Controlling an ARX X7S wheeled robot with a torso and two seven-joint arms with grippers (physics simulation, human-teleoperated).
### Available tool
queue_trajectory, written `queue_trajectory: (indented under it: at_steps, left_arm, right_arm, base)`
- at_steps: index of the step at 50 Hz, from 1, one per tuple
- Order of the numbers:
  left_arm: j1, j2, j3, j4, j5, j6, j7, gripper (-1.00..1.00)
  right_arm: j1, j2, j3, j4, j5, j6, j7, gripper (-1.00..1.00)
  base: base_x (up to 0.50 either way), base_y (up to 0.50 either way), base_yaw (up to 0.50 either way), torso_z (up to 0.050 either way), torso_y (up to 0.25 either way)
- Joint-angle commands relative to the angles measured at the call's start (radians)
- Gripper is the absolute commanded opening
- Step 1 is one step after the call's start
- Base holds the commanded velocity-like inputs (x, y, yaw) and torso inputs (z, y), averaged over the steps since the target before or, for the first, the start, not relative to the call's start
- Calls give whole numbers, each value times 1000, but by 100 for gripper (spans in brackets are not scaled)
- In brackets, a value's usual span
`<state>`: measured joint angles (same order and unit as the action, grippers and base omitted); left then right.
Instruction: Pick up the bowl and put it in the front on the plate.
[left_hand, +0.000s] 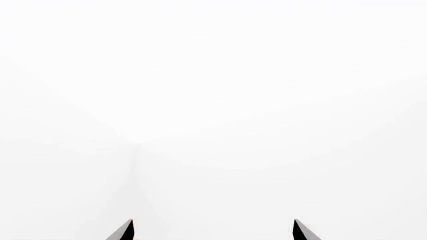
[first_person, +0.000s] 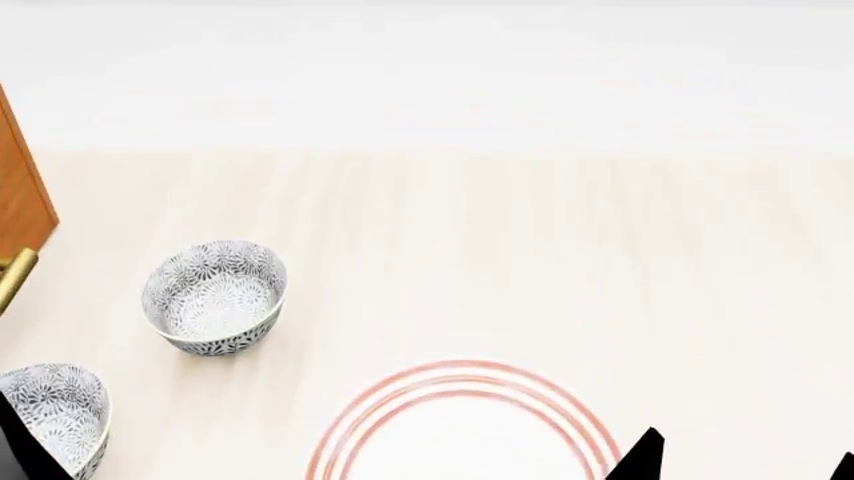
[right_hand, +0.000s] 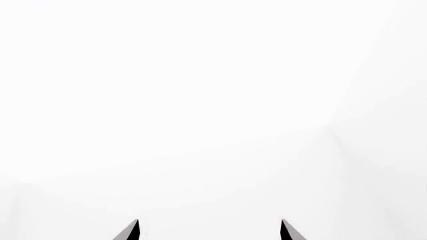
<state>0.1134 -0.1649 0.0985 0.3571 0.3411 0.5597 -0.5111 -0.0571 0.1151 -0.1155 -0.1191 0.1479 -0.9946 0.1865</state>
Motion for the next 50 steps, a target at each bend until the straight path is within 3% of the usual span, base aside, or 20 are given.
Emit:
queue_trajectory:
  at_steps: [1, 9, 40, 50]
  left_arm:
    - [2, 9, -10, 4, 19, -1, 9, 100]
    - [3, 3, -4, 7, 18, -8, 4, 100]
    - [-7, -20, 16, -10, 2, -22, -20, 100]
    - [-14, -32, 29, -14, -50, -43, -7, 100]
  right_arm:
    - [6, -14, 22, 5, -15, 14, -8, 100]
    - [4, -13, 22, 3, -23, 3, 1, 100]
    - [7, -13, 21, 29, -65, -23, 15, 100]
    - [11, -9, 18, 37, -59, 6, 28, 100]
  base:
    - [457, 0, 0, 0, 0]
    - [0, 39, 0, 0, 0]
    - [0, 495, 0, 0, 0]
    - [0, 26, 0, 0, 0]
